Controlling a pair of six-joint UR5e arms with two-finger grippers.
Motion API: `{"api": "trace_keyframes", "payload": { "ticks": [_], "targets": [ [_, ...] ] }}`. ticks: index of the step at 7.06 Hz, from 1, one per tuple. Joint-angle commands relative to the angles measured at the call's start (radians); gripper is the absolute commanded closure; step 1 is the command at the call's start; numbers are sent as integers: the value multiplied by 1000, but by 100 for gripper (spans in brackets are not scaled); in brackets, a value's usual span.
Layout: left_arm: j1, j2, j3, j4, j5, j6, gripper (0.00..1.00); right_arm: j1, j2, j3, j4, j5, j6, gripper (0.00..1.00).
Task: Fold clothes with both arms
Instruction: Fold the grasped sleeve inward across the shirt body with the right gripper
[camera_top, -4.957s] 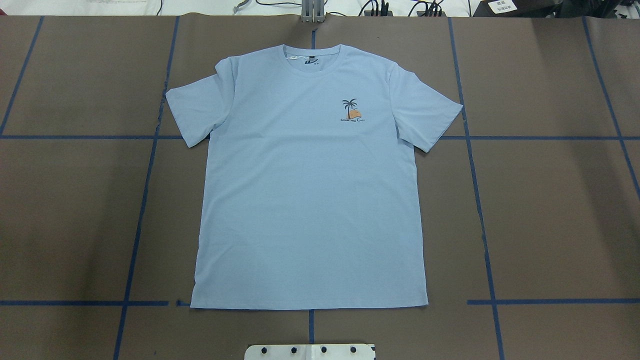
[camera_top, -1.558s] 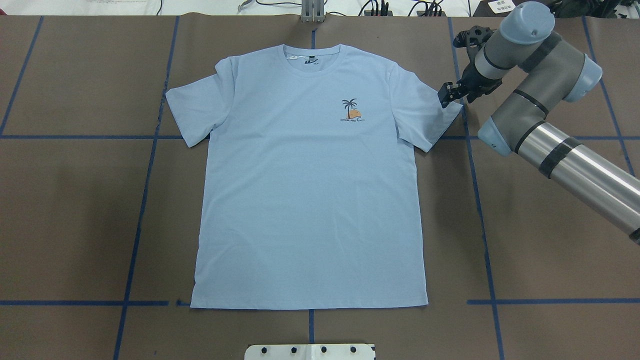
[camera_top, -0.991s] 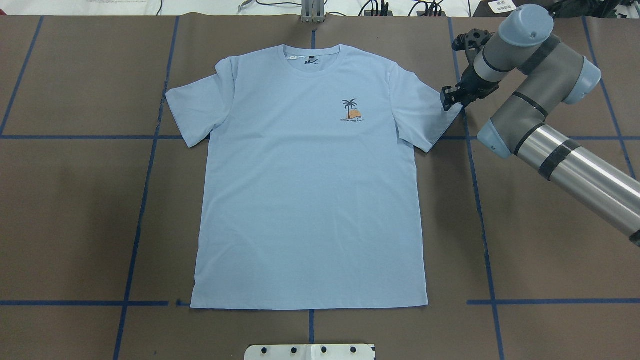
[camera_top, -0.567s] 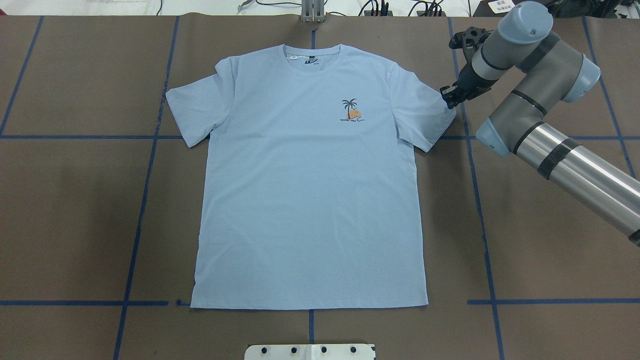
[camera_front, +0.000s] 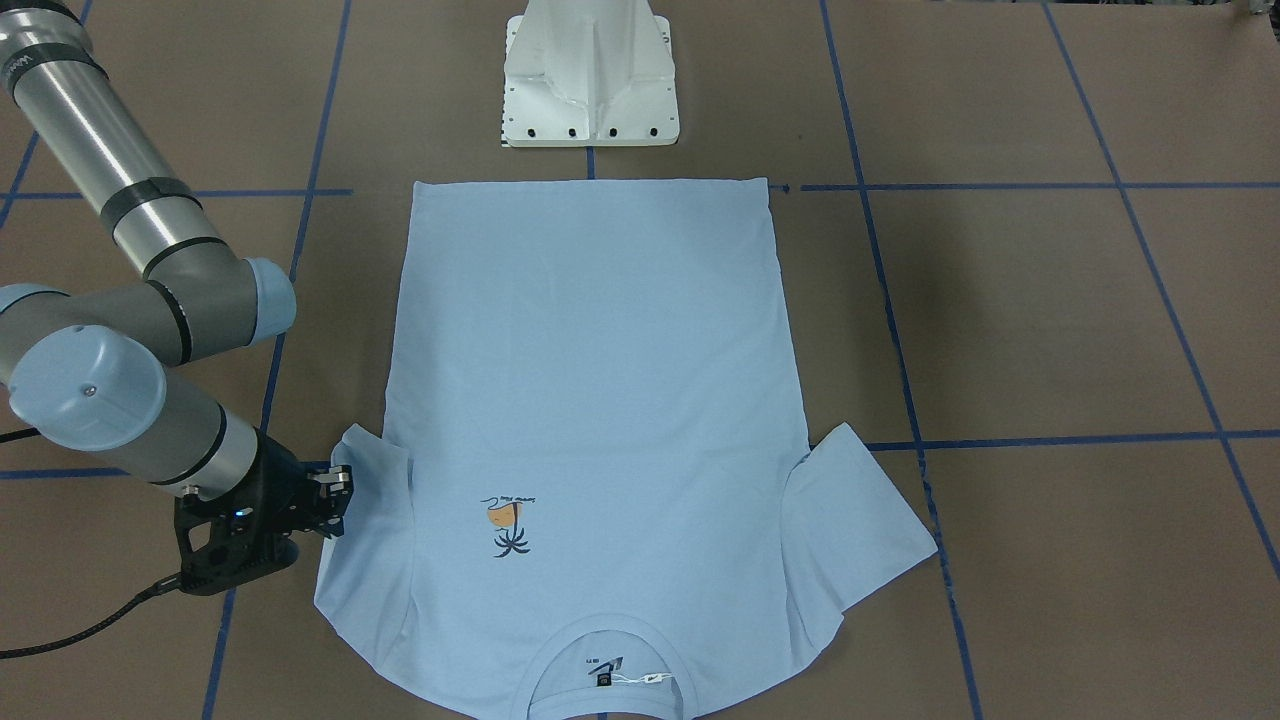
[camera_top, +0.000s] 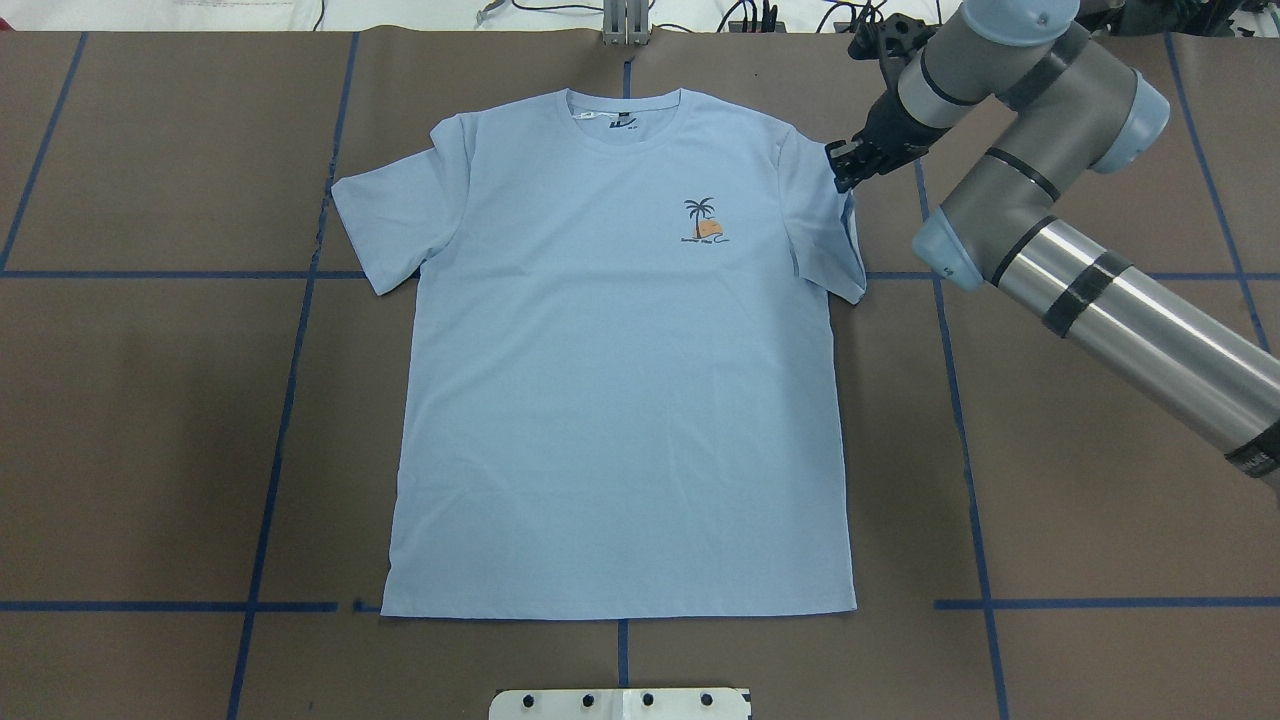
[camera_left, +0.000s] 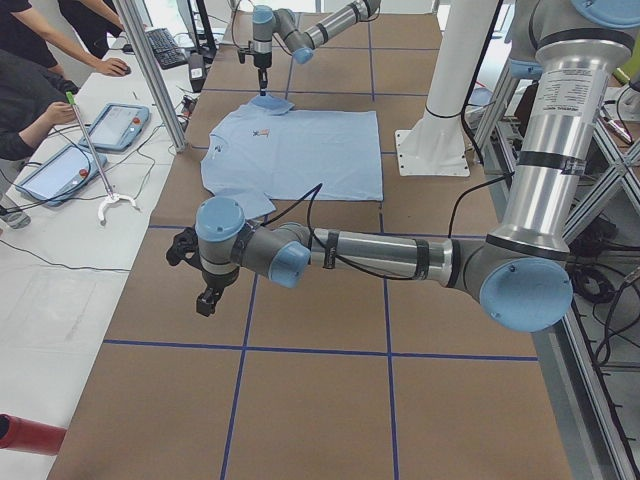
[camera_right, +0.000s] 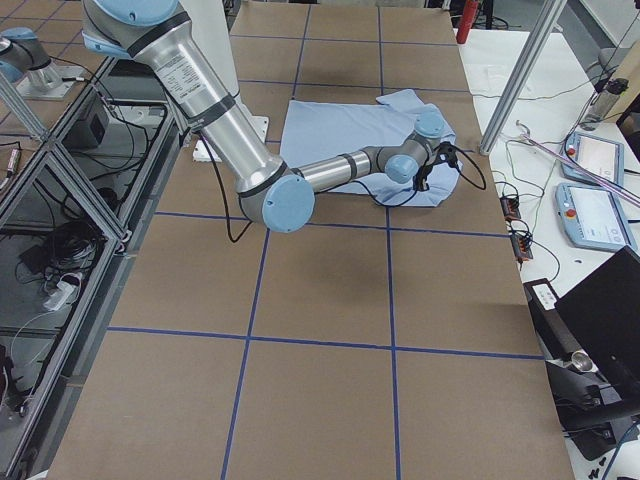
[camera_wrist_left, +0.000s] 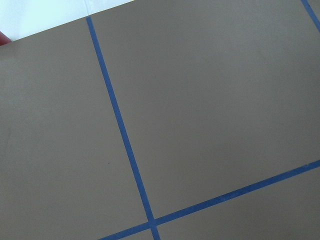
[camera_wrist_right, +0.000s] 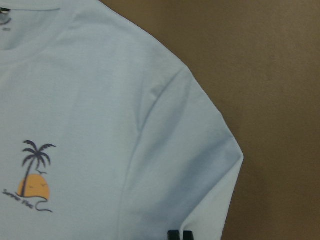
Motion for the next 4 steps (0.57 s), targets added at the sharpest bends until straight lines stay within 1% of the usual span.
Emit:
{"api": "trace_keyframes", "payload": {
  "ticks": [1, 2, 3, 4],
  "targets": [
    [-3, 2, 0, -1, 0, 1, 0, -87, 134, -43, -5, -103, 91, 100],
    [-7, 1, -2, -1, 0, -1, 0, -133, 227, -142, -3, -183, 134, 100],
    [-9, -2, -3, -1, 0, -3, 0, -147, 292, -232, 1, -232, 134, 100],
    [-9, -4, -5, -1, 0, -4, 0, -149, 294, -250, 6, -254, 134, 1]
  ]
}}
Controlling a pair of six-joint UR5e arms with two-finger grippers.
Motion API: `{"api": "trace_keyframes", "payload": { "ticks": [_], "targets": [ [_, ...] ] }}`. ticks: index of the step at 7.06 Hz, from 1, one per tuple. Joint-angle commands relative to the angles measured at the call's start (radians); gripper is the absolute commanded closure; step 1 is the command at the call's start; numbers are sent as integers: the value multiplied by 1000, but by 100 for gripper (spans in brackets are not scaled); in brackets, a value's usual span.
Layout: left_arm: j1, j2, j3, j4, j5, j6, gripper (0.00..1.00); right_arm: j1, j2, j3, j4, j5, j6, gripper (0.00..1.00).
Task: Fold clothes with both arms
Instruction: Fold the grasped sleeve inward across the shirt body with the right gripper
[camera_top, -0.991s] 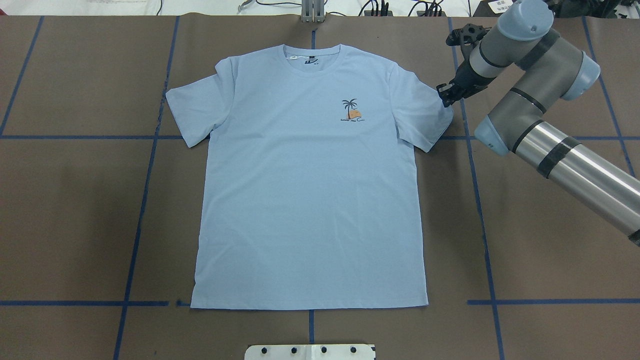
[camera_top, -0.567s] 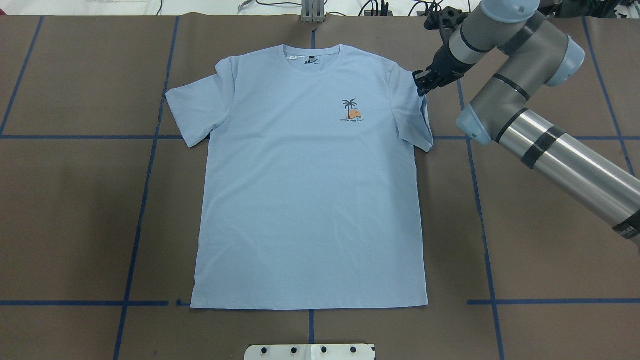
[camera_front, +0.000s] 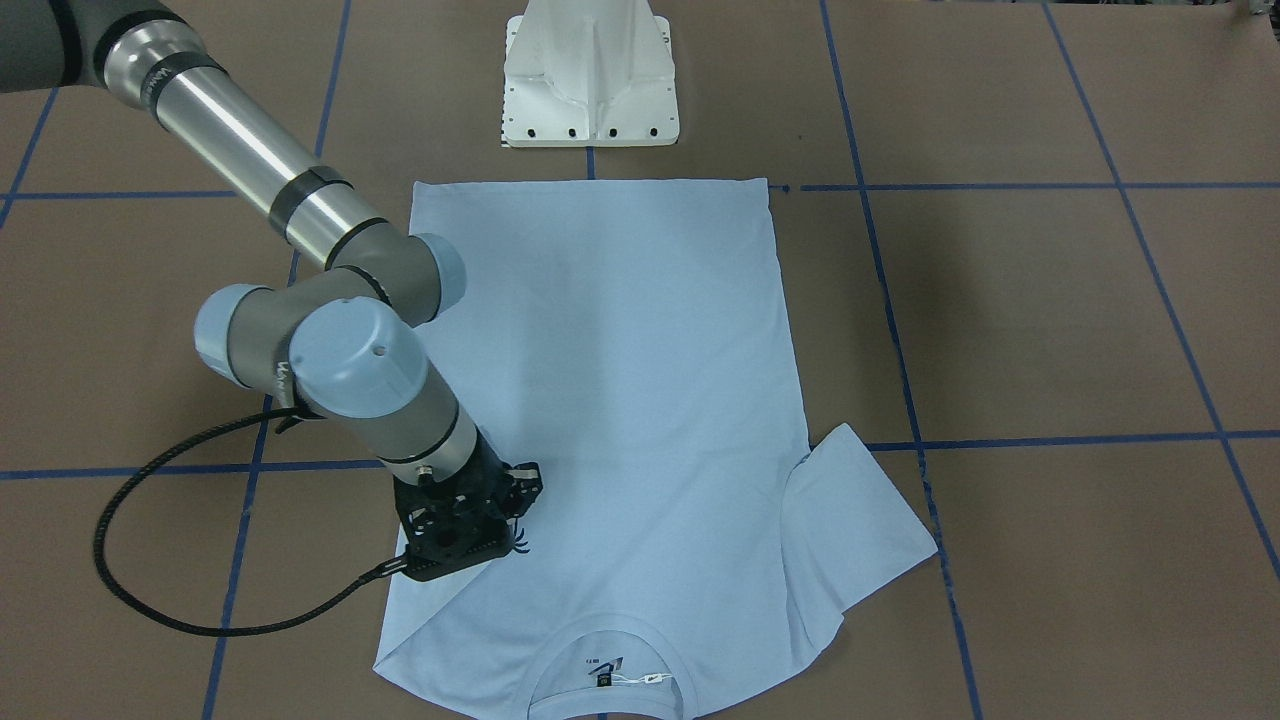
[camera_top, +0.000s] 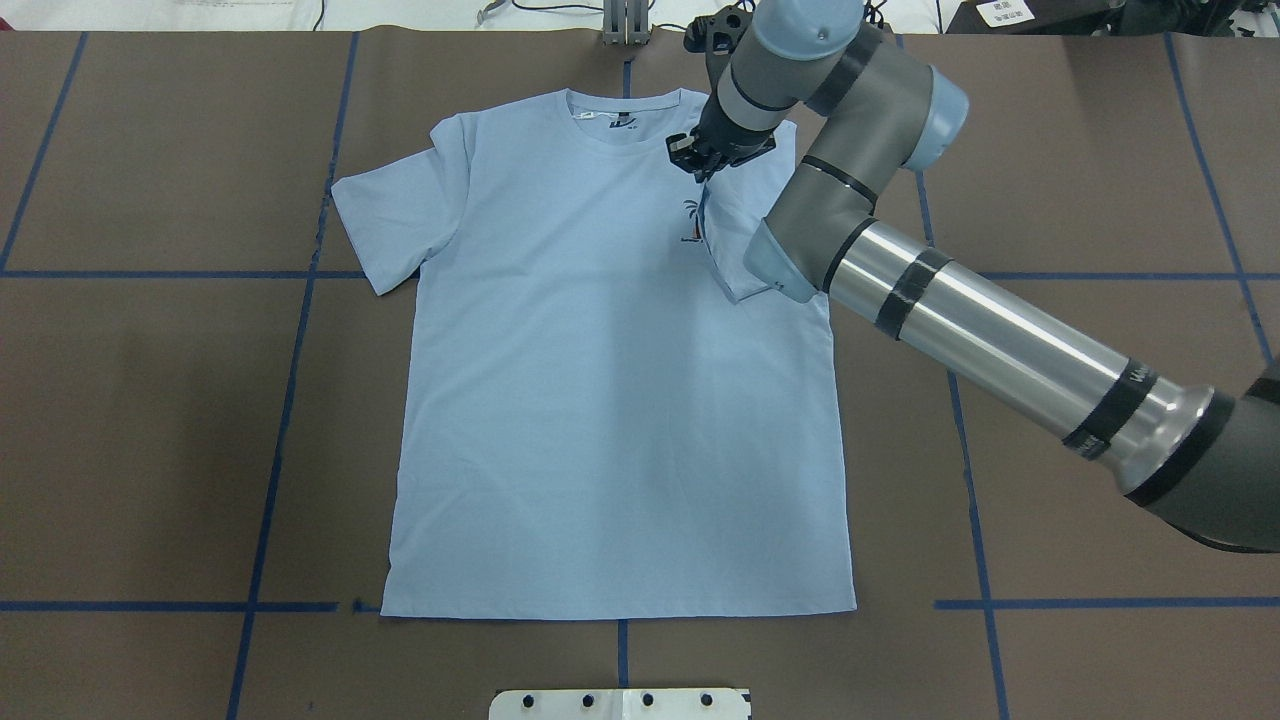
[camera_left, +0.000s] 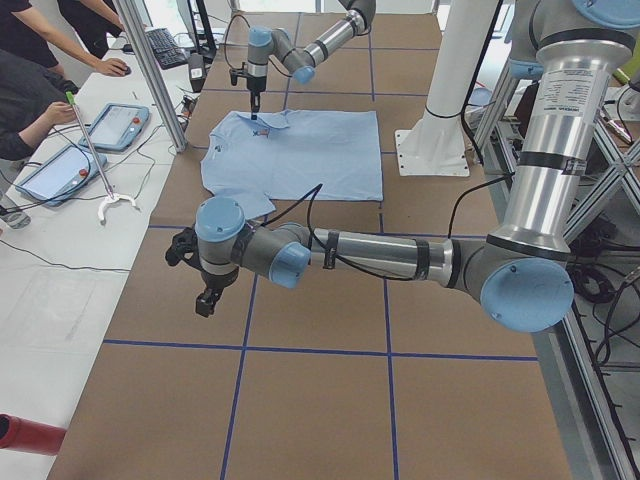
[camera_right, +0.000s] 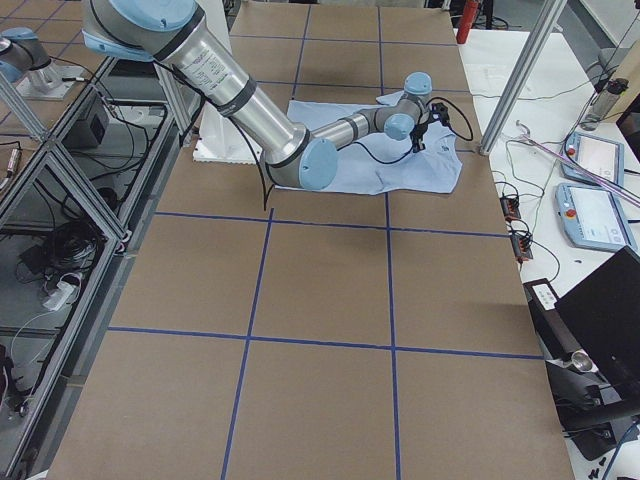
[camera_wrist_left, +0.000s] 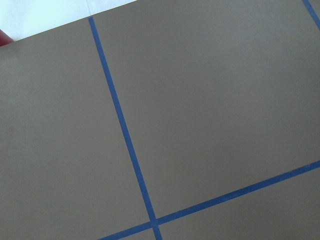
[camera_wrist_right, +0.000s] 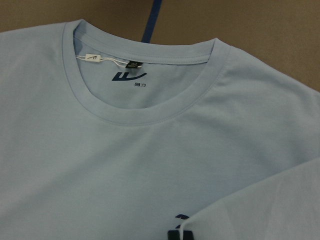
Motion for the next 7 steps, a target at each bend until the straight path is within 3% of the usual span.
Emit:
{"api": "trace_keyframes", "payload": {
  "ticks": [1, 3, 4, 5, 6, 7],
  "targets": [
    [-1, -4, 0, 0, 0, -2, 0, -19, 33, -55, 8, -67, 7, 0],
    [6, -30, 6, -18, 3, -111, 0, -18, 33, -51, 7, -68, 42, 0],
    [40, -63, 9, -70, 6, -264, 0, -16, 30, -29, -7, -54, 97, 0],
    [157, -82, 12, -154, 56, -449, 0, -9, 3, 70, -159, 24, 102, 0],
    [260, -108, 14, -216, 149, -630, 0, 7, -51, 233, -381, 73, 88, 0],
    [345, -146, 26, -248, 185, -755, 1, 42, -150, 390, -494, 127, 80, 0]
  ]
}}
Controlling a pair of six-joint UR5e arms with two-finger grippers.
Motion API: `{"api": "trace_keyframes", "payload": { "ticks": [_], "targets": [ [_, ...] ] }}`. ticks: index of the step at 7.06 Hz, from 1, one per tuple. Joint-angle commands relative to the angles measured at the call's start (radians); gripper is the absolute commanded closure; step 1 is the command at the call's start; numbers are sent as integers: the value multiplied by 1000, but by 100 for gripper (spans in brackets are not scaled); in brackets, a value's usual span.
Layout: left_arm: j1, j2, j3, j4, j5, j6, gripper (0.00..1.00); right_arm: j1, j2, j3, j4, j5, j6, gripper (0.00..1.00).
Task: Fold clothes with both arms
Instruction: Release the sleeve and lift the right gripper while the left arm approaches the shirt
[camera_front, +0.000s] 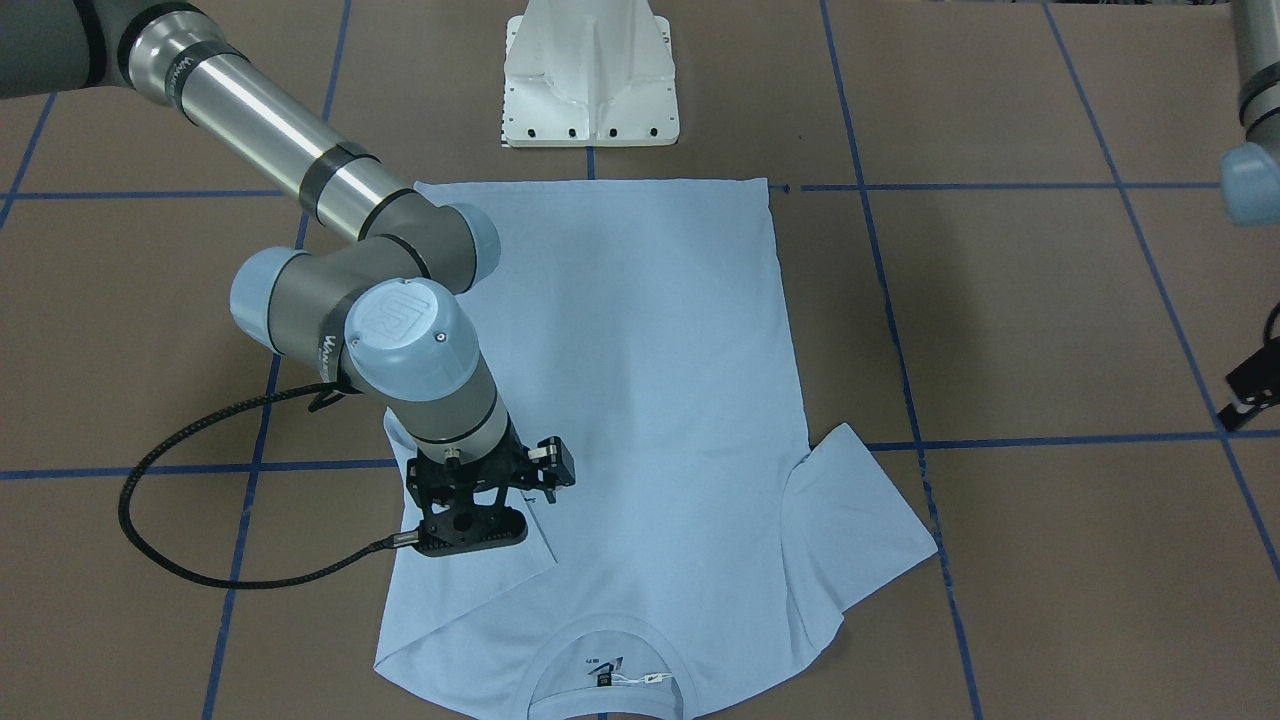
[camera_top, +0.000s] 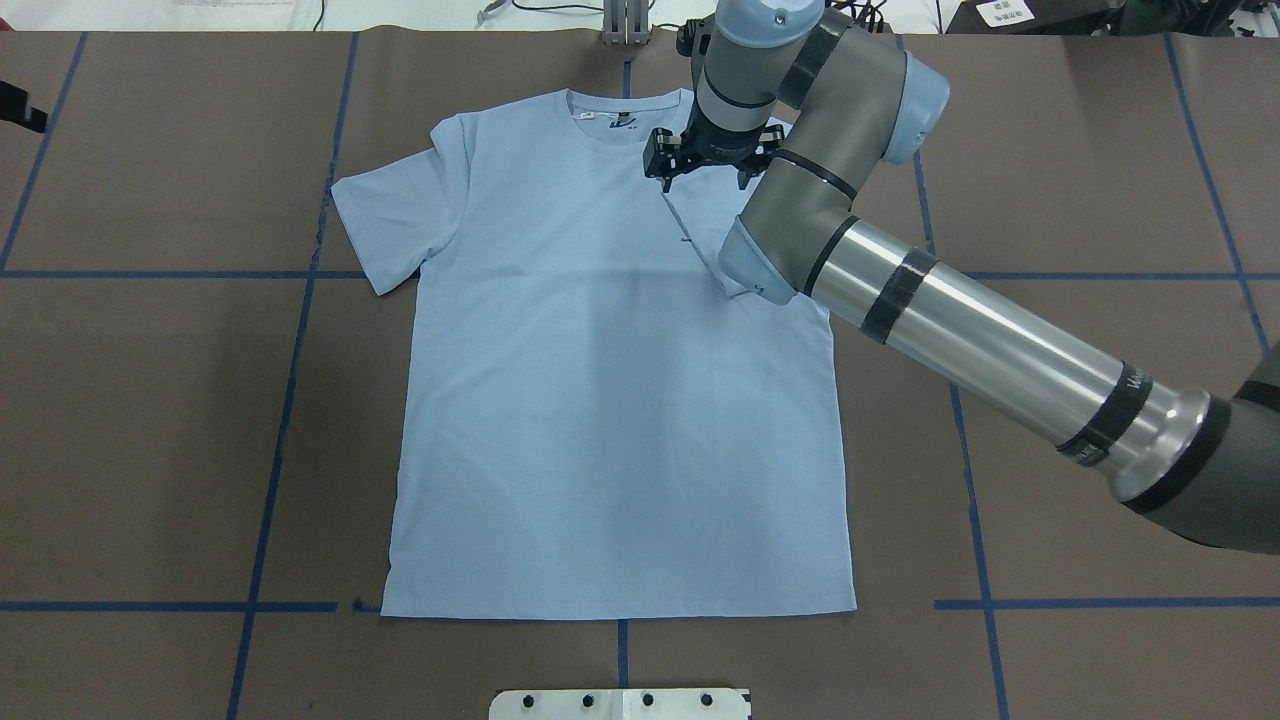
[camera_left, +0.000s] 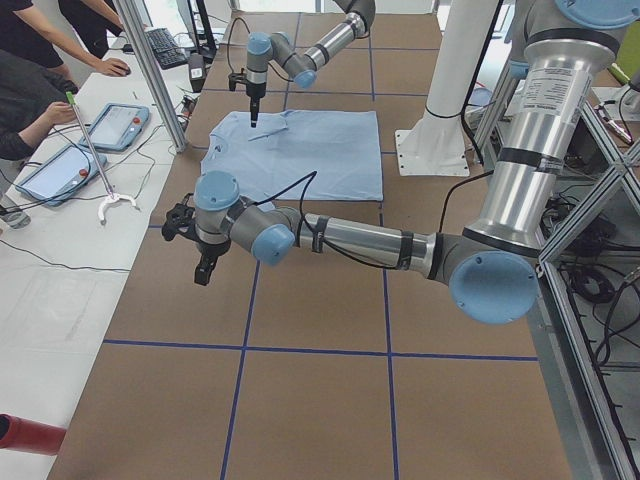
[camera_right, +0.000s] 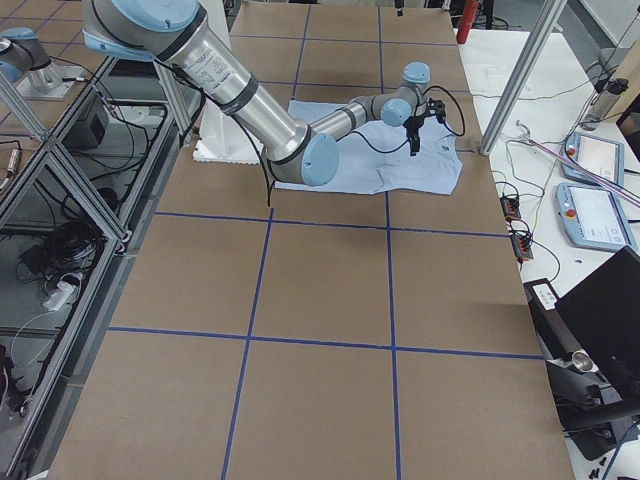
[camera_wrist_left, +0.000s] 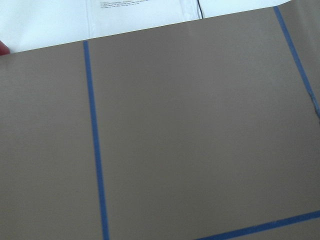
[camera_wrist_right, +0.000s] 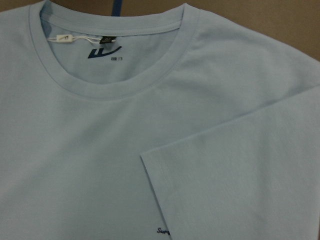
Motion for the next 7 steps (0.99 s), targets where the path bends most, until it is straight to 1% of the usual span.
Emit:
{"api": "trace_keyframes", "payload": {
  "ticks": [1, 2, 3, 4, 5, 6, 7],
  "targets": [
    [179, -92, 56, -114, 110, -289, 1, 69, -209, 299, -198, 125, -26, 0],
    [254, -179, 150, -158, 205, -389, 2, 83, -278, 367, -201, 121, -24, 0],
    [305, -230, 224, -198, 286, -422, 2, 86, -314, 398, -199, 122, -24, 0],
    [329, -276, 313, -263, 319, -448, 3, 84, -331, 428, -199, 122, -24, 0],
    [357, -299, 356, -294, 327, -470, 4, 83, -337, 440, -199, 119, -24, 0],
    [380, -302, 366, -295, 371, -471, 6, 80, -337, 436, -198, 116, -24, 0],
    [396, -305, 372, -295, 388, -471, 8, 77, -336, 432, -198, 115, -23, 0]
  ]
}}
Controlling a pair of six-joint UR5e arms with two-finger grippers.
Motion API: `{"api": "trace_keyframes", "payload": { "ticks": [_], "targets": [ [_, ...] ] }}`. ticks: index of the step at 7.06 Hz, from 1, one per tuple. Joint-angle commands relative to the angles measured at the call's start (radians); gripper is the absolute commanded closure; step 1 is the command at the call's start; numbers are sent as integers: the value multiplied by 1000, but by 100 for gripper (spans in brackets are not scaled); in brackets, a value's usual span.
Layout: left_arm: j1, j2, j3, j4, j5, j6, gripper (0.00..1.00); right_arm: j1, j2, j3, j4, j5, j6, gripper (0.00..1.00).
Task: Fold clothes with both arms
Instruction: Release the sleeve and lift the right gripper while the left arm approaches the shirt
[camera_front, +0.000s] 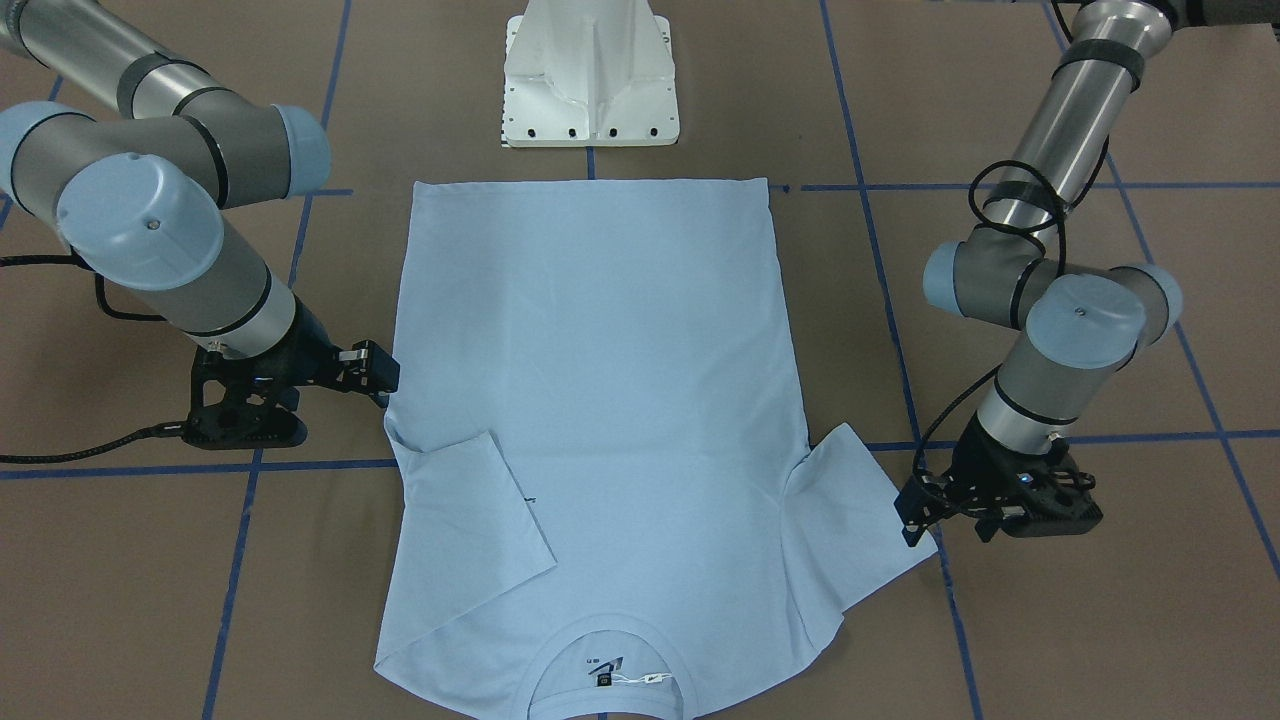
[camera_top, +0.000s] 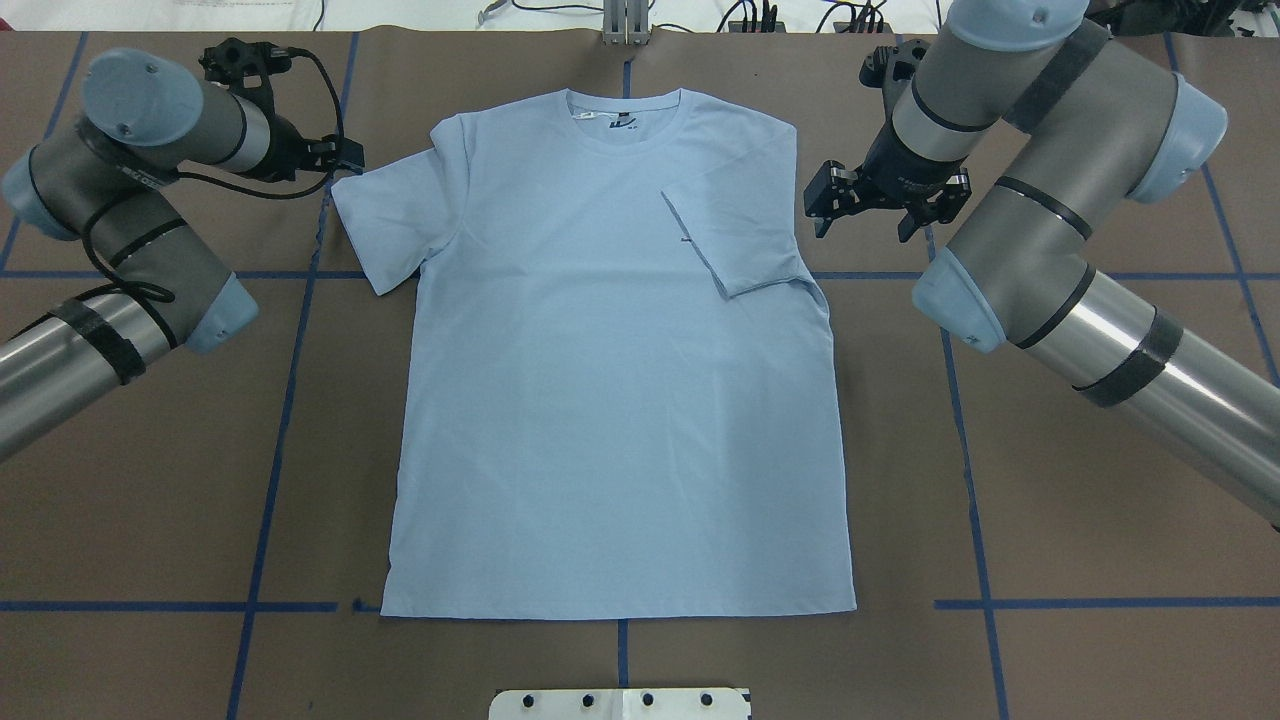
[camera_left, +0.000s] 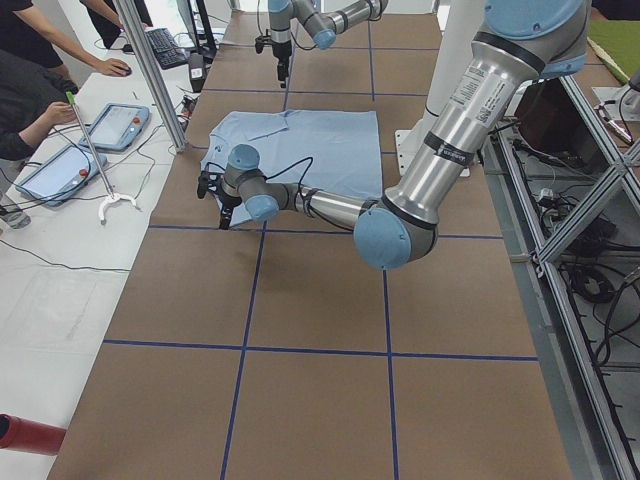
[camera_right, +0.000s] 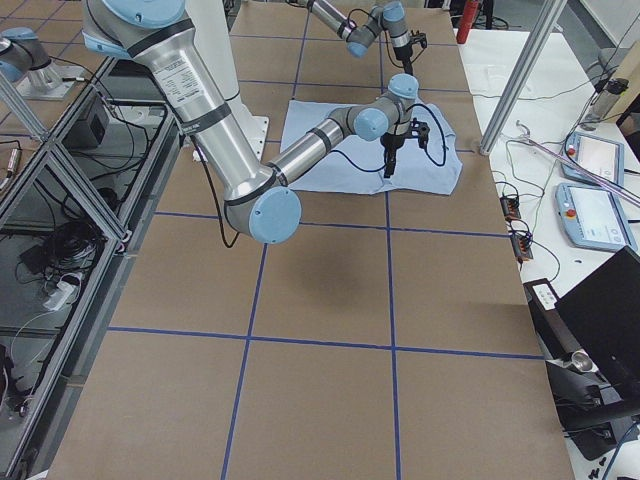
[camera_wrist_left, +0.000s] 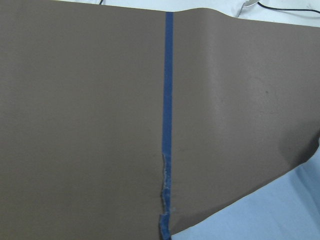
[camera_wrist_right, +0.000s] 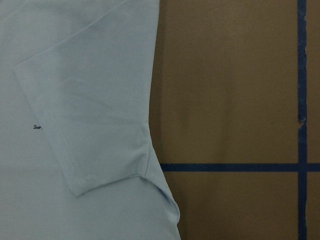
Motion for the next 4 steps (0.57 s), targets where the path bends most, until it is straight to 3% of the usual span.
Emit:
{"api": "trace_keyframes", "payload": {
  "ticks": [1, 2, 4],
  "targets": [
    [26, -18, 35, -9, 30, -3, 11, -3, 1, -4, 0, -2, 0, 0],
    [26, -22, 46, -9, 31, -3, 15, -5, 2, -4, 0, -2, 1, 0],
    [29, -22, 52, -7, 53, 0, 35, -9, 4, -5, 0, -4, 9, 0]
  ]
}}
